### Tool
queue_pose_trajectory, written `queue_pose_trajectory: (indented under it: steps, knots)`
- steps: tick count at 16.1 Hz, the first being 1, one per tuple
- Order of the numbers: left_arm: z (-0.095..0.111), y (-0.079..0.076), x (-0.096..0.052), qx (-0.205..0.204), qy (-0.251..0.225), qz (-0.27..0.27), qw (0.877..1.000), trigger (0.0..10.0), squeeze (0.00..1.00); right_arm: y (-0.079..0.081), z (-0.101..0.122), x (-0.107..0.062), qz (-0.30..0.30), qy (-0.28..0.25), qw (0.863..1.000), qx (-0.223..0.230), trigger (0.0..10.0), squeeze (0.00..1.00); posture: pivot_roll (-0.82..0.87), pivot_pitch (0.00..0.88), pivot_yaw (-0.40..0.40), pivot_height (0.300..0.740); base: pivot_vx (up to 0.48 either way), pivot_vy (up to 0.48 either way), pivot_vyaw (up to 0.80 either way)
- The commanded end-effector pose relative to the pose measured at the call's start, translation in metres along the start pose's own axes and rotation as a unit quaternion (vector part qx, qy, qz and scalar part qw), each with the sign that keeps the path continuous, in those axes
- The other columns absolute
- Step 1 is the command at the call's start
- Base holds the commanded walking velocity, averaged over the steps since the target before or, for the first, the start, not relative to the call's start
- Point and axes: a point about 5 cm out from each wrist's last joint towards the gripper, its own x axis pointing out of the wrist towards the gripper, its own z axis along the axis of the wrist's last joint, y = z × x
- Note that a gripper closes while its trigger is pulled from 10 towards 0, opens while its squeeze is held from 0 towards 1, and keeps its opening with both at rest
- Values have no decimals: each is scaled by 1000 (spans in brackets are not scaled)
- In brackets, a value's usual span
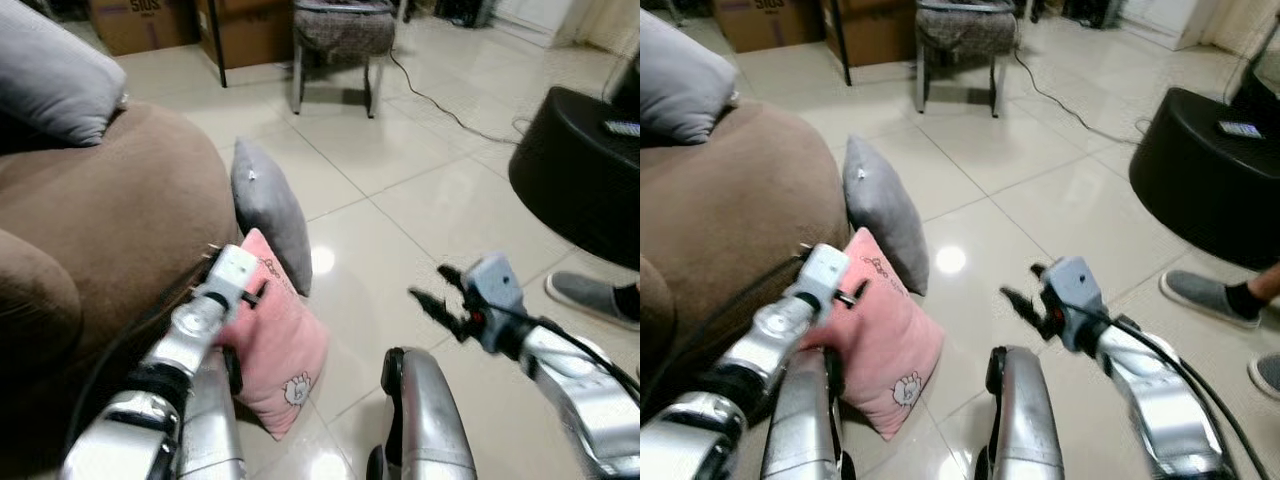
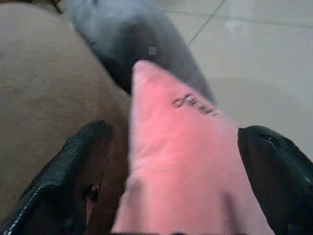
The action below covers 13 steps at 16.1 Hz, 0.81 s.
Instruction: Move the pillow to the sofa from floor
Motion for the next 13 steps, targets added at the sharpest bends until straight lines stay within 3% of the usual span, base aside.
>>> queue_pose_trajectory:
  steps: [1,3,4,6,13]
  knots:
    - [-4,4,0,1,8,11,1000,10000,0,7,3,-3,39,9,999,-9,10000,0,-150,96,-6,457,0,0,0]
    - [-5,9,0,-7,12,10,1000,10000,0,10,11,-8,63,14,997,-31,10000,0,-185,118,-14,457,0,0,0]
    - [-8,16,-1,-13,24,21,999,10000,0,6,19,-10,60,10,998,-30,10000,0,-193,177,-26,457,0,0,0]
    - [-13,21,-2,-27,31,33,999,10000,0,6,21,-12,55,8,998,-28,10000,0,-192,187,-38,457,0,0,0]
    - [-24,44,-12,-20,28,69,997,10000,0,32,24,-23,72,8,997,0,10000,0,-149,275,-70,457,0,0,0]
